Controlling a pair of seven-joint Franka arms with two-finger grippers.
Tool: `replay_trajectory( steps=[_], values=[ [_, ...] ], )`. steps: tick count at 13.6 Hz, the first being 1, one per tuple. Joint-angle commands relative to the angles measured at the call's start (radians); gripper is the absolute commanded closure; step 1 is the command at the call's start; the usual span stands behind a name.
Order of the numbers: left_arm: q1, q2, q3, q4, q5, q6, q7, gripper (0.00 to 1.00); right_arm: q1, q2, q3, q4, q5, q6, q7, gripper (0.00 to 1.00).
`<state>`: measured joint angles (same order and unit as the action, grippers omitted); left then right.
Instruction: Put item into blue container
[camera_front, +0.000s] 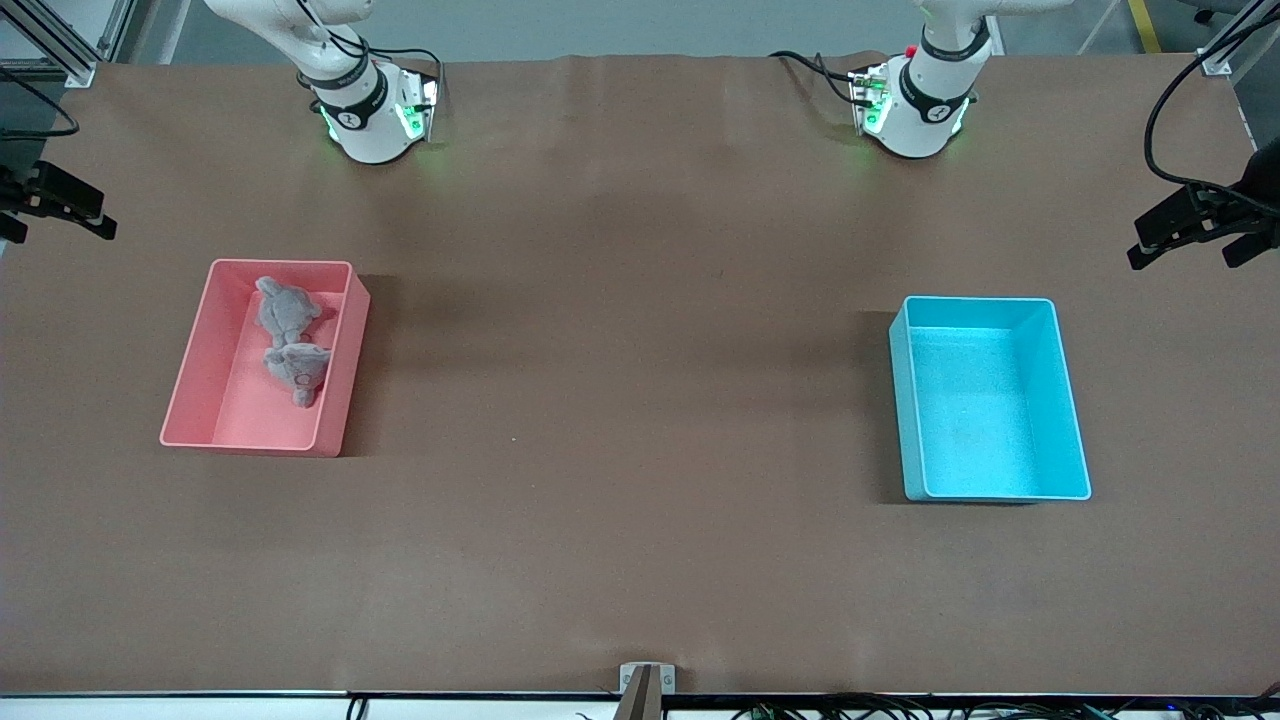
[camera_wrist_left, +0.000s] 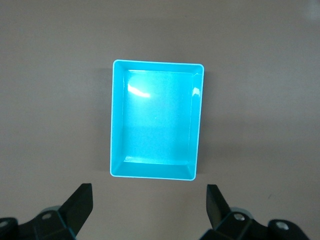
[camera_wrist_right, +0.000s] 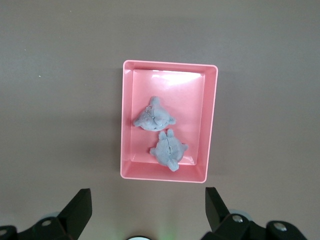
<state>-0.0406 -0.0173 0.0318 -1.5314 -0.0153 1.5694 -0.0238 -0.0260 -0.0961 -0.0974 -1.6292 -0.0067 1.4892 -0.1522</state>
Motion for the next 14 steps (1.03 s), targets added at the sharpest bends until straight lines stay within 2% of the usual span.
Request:
replay_trajectory(
  steps=[1,14],
  values=[
    [-0.004,-0.004,-0.001,0.004,-0.012,-0.005,-0.007,0.0,0.001,-0.019,-0.001,0.009,-0.006,-0.026,-0.009,0.0],
    [-0.005,-0.003,-0.003,0.005,-0.012,-0.005,-0.008,0.0,0.0,-0.007,-0.001,0.012,-0.007,-0.024,0.003,0.0]
  ],
)
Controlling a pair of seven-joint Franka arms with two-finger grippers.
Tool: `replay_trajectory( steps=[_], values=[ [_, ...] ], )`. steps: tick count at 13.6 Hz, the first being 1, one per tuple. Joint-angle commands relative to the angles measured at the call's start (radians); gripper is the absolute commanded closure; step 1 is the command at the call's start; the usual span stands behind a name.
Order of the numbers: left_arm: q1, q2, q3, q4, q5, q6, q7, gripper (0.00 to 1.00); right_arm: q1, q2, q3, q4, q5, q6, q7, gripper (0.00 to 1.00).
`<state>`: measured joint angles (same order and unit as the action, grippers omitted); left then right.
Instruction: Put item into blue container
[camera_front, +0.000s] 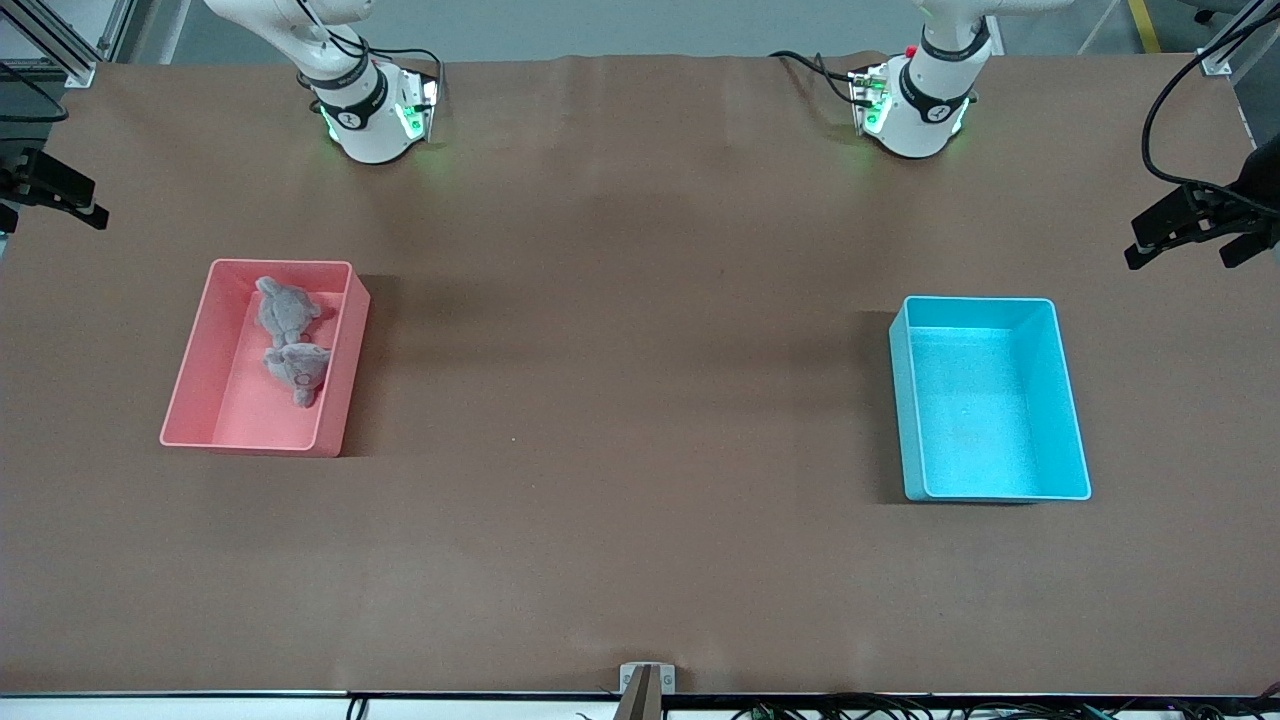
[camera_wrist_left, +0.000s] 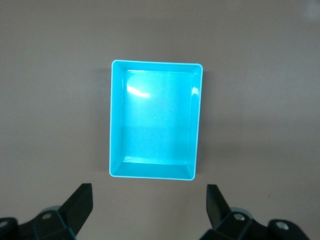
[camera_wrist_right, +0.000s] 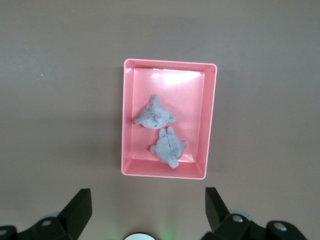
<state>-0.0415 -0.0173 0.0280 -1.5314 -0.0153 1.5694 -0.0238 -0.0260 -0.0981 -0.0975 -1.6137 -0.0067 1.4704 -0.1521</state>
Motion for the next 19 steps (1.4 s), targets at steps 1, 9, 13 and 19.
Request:
replay_trajectory(
  steps=[1,9,13,19],
  values=[
    [-0.003,-0.003,0.001,0.005,-0.012,-0.005,-0.008,0.0,-0.003,0.006,-0.004,-0.003,-0.004,-0.005,0.003,0.0],
    [-0.003,-0.004,-0.011,0.005,-0.008,-0.005,-0.008,0.0,-0.023,0.136,-0.008,-0.003,0.039,0.069,-0.007,0.0],
    [-0.003,-0.004,-0.011,0.005,-0.008,-0.005,-0.008,0.0,-0.035,0.192,-0.008,-0.034,0.042,0.105,0.009,0.0],
    [0.005,-0.003,-0.011,0.005,-0.008,-0.005,-0.008,0.0,-0.031,0.186,-0.008,-0.3,0.042,0.377,0.146,0.0]
  ],
)
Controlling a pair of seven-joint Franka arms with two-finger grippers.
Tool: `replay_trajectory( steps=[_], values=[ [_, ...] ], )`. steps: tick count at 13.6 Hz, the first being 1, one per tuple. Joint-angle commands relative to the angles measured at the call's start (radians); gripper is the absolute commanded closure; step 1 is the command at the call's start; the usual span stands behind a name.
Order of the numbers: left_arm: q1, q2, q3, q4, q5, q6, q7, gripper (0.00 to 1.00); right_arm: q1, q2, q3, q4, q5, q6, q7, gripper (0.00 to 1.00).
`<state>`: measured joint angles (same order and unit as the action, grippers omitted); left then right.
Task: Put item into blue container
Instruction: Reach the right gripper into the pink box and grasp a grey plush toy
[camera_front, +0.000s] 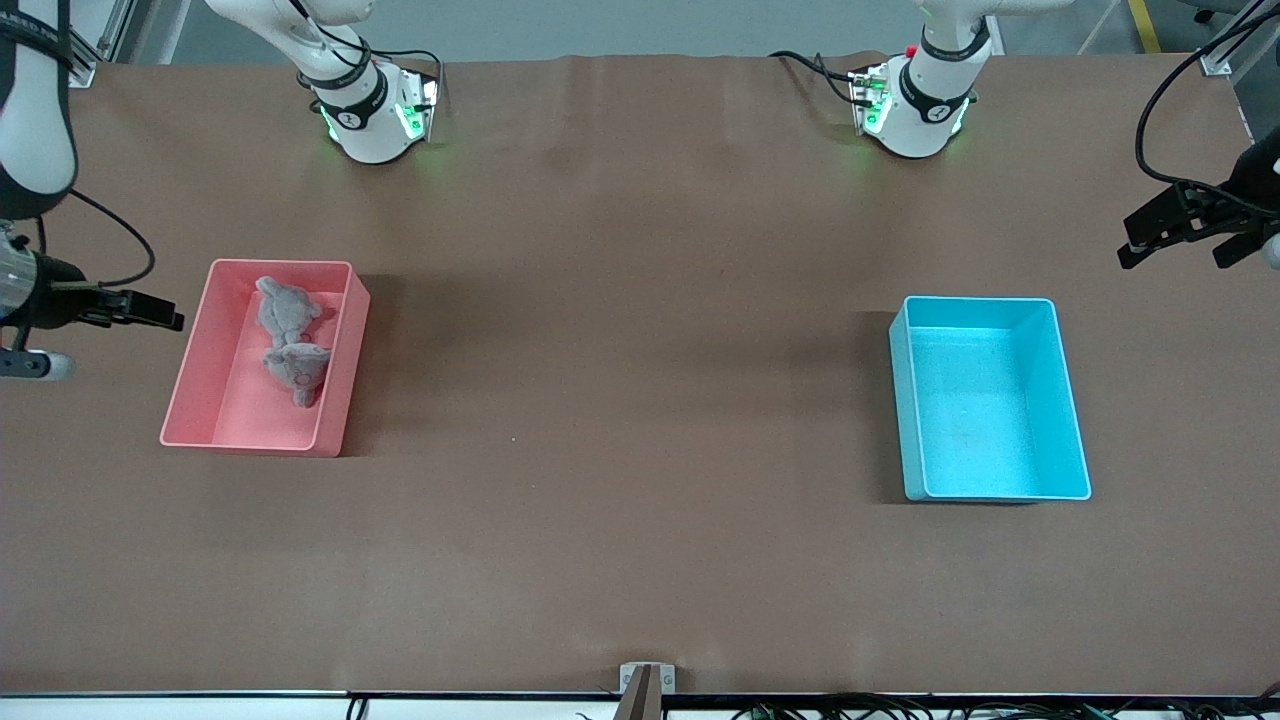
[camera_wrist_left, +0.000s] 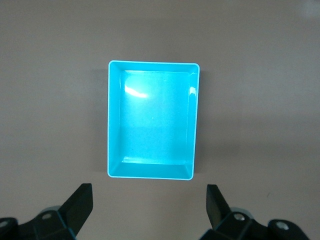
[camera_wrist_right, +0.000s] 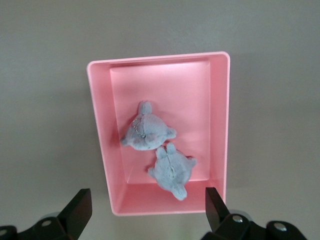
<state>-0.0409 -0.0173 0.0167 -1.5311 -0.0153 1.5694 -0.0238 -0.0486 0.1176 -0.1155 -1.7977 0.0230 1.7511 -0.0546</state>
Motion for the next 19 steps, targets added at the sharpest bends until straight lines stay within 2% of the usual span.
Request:
replay_trajectory(
  steps=[1,6,10,14,19],
  values=[
    [0.003,-0.003,0.0,0.005,-0.008,-0.005,-0.008,0.0,-0.008,-0.03,0.011,-0.171,0.012,0.17,0.05,0.0],
    [0.001,-0.003,0.0,0.005,-0.008,-0.005,-0.008,0.0,0.004,-0.015,0.014,-0.437,0.052,0.555,0.052,0.0],
    [0.0,-0.003,0.0,0.005,-0.008,-0.005,-0.008,0.0,0.038,0.069,0.016,-0.534,0.098,0.775,0.052,0.0],
    [-0.001,-0.003,0.0,0.005,-0.008,-0.005,-0.008,0.0,0.043,0.131,0.016,-0.557,0.103,0.876,0.052,0.0],
    [-0.001,-0.003,0.0,0.005,-0.009,-0.005,-0.008,0.0,0.041,0.162,0.016,-0.557,0.103,0.907,0.052,0.0]
  ],
)
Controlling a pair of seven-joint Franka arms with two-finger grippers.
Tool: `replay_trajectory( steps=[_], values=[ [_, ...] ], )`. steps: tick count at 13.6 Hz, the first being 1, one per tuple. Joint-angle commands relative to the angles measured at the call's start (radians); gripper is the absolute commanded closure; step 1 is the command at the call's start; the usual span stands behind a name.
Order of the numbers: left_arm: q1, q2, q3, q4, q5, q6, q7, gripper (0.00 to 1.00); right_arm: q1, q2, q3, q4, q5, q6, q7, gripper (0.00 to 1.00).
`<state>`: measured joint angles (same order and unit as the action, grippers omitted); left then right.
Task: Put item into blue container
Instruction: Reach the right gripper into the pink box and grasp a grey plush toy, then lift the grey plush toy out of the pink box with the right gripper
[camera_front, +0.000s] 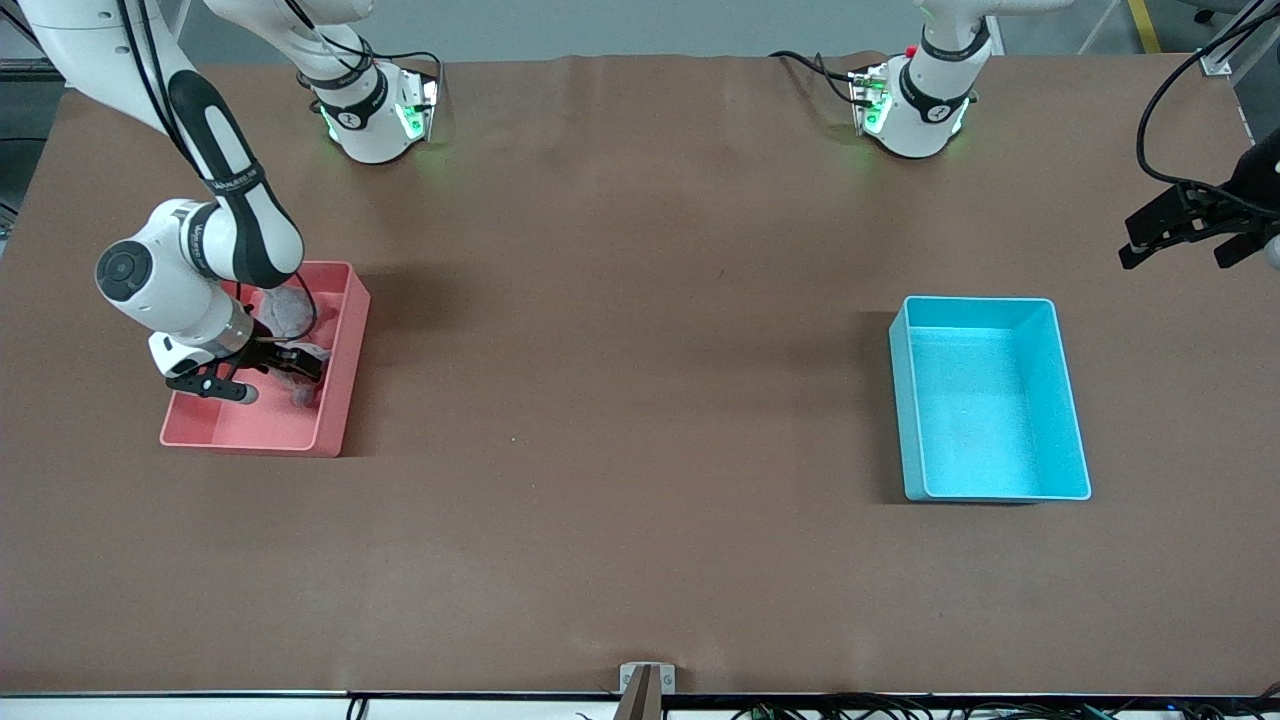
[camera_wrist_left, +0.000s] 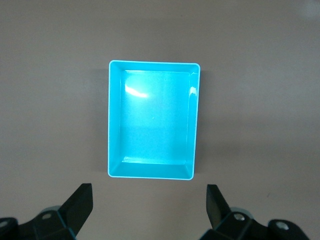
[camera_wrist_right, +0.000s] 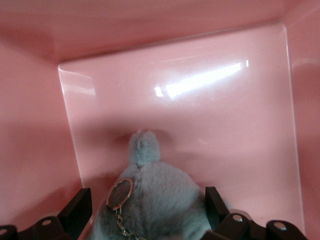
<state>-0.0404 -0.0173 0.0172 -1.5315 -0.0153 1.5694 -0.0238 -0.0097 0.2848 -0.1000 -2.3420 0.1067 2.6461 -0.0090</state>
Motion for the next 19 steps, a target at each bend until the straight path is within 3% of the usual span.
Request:
replay_trajectory(
  steps=[1,7,15,19],
  values=[
    [-0.001,-0.003,0.0,0.005,-0.009,-0.005,-0.008,0.0,0.002,-0.006,0.0,-0.016,0.019,0.008,0.007,0.0],
    [-0.001,-0.003,0.0,0.005,-0.008,-0.005,-0.008,0.0,0.002,-0.006,0.0,-0.033,0.021,0.0,0.014,0.0],
    [-0.001,-0.003,0.0,0.005,-0.008,-0.005,-0.008,0.0,0.004,-0.007,0.002,-0.028,0.019,-0.047,0.014,0.27],
    [-0.001,-0.003,0.0,0.005,-0.008,-0.005,-0.008,0.0,0.004,-0.009,0.002,-0.03,0.019,-0.051,0.014,0.29]
  ],
)
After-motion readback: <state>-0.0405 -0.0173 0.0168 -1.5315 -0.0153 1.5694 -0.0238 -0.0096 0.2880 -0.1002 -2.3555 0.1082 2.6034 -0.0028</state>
